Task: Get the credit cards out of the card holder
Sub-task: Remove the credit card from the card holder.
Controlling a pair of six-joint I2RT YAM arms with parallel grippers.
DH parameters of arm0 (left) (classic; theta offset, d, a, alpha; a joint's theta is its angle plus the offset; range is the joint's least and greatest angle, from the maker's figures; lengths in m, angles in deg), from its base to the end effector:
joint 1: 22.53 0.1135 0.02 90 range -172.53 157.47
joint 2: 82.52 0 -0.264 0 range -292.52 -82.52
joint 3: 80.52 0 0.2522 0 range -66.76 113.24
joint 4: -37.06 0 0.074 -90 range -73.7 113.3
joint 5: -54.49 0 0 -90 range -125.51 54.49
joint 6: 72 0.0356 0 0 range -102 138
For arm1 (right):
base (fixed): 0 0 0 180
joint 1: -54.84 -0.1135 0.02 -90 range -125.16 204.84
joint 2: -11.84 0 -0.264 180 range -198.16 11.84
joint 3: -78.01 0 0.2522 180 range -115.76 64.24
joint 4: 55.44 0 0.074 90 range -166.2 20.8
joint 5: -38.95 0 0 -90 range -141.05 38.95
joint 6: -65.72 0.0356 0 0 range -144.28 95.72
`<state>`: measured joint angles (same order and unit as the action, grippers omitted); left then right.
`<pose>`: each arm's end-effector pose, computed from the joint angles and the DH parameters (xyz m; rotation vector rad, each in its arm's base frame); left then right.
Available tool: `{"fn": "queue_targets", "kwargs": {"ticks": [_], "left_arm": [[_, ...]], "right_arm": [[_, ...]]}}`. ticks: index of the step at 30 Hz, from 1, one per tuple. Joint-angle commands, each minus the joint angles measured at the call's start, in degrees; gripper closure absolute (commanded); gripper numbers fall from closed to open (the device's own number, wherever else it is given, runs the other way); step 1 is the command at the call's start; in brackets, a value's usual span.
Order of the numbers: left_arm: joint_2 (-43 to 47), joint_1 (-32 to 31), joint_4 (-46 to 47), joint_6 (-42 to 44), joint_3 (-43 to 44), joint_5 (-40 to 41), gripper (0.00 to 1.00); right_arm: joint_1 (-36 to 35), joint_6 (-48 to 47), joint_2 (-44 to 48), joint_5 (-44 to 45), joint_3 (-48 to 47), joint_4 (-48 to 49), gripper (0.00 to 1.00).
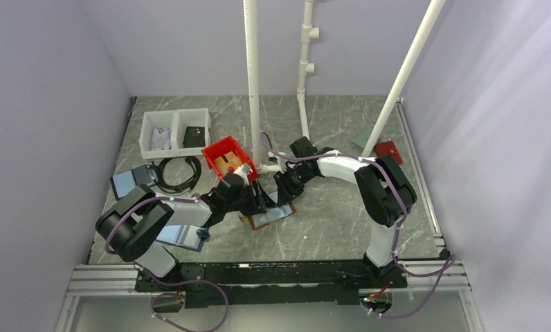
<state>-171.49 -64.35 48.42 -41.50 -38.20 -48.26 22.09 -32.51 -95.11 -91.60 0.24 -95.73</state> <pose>0.2013 -0.1906 0.1313 -0.2366 2.4427 -1.1538 0.2840 0.2102 0.1484 -1.1321 2.5052 1.0957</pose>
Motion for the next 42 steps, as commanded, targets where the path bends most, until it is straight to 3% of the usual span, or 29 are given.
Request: {"fn": "queue_targets", "kwargs": {"ticks": [1, 5, 15, 21, 27, 32, 42], "left_arm": [[-2.9, -0.3, -0.7, -1.2, -2.3, 1.4, 0.39], [-4.6, -0.2, 0.0, -2.4, -3.0, 2.0, 0.5], [-3.3, -0.2, -3.1, -1.3, -3.7, 4.2, 1.0], [-3.0, -0.2, -1.1, -1.4, -5.1, 4.0, 1.0], [-5.7, -0.2, 15.1, -2.2, -9.4, -1.8, 1.0], [-6.7, -0.1, 23.8, -1.8, -11.7, -4.2, 0.73], [1.5, -0.1, 15.5, 5.2, -10.9, -6.7, 0.41]], "right_arm": [[-1.2, 3.0, -1.1, -7.0, 0.0, 2.5, 0.7], [-1.1, 4.0, -1.3, -9.6, 0.2, 3.4, 0.71], [-0.5, 3.2, -1.1, -9.3, -0.3, 2.4, 0.71], [0.7, 2.8, -0.3, -10.1, -0.5, 2.0, 0.7], [0.8, 3.8, -0.6, -12.4, -0.1, 2.5, 0.7], [0.5, 5.2, -0.6, -12.0, 0.4, 3.7, 0.7], [0.5, 8.1, 0.0, -12.2, 1.4, 6.0, 0.75]]}}
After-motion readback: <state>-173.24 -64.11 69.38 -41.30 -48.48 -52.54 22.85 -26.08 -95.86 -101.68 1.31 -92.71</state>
